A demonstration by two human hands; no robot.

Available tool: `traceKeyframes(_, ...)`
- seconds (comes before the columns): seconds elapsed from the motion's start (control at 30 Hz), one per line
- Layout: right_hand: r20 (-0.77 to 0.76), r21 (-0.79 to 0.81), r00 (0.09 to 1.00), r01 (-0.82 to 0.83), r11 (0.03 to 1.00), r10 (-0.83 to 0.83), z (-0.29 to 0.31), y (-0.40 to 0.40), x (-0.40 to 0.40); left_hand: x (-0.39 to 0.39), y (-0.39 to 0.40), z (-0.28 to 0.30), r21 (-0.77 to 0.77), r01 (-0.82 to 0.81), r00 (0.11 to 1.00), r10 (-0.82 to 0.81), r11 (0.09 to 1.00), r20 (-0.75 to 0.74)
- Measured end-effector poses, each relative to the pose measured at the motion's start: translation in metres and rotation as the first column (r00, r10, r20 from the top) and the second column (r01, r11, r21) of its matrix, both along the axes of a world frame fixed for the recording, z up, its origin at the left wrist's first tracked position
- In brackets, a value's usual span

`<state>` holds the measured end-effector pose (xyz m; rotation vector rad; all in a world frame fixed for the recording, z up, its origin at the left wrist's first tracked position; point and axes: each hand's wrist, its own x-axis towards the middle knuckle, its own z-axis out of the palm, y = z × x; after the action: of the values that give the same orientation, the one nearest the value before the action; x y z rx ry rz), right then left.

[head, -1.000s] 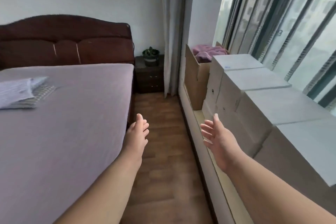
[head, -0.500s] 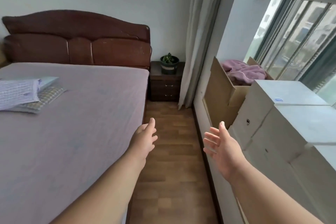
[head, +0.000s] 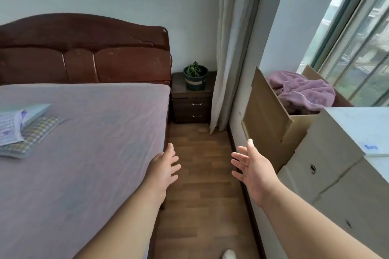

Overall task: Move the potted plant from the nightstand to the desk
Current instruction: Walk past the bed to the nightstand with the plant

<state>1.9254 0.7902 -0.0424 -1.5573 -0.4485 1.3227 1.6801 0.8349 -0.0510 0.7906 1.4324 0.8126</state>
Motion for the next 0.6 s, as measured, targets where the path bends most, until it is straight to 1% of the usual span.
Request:
traceKeyframes(0.13, 0.008, 0.001, 0.997, -0.076, 0.997, 0.076, -0.014, 0.091, 0.034, 0.024, 0.067, -0.001, 0.011, -0.027, 0.999, 0.027, 1.000, -0.019)
traceKeyframes(0.23, -0.012, 0.006, 0.992, -0.127, 0.992, 0.127, -0.009, 0.159, 0.052, 0.034, 0.119, 0.012, 0.007, -0.107, 0.994, 0.108, 0.994, -0.027)
traceKeyframes(0.37, -0.040, 0.008, 0.984, -0.172, 0.985, 0.173, 0.008, 0.229, 0.058, 0.042, 0.178, 0.024, 0.008, -0.188, 0.982, 0.188, 0.982, -0.006)
traceKeyframes(0.47, -0.059, 0.015, 0.978, -0.200, 0.980, 0.200, 0.016, 0.284, 0.062, 0.044, 0.225, 0.024, 0.011, -0.200, 0.980, 0.199, 0.980, 0.017)
traceKeyframes(0.6, -0.092, -0.009, 0.979, -0.181, 0.983, 0.180, 0.011, 0.350, 0.068, 0.045, 0.296, 0.020, -0.048, -0.193, 0.976, 0.197, 0.980, 0.090)
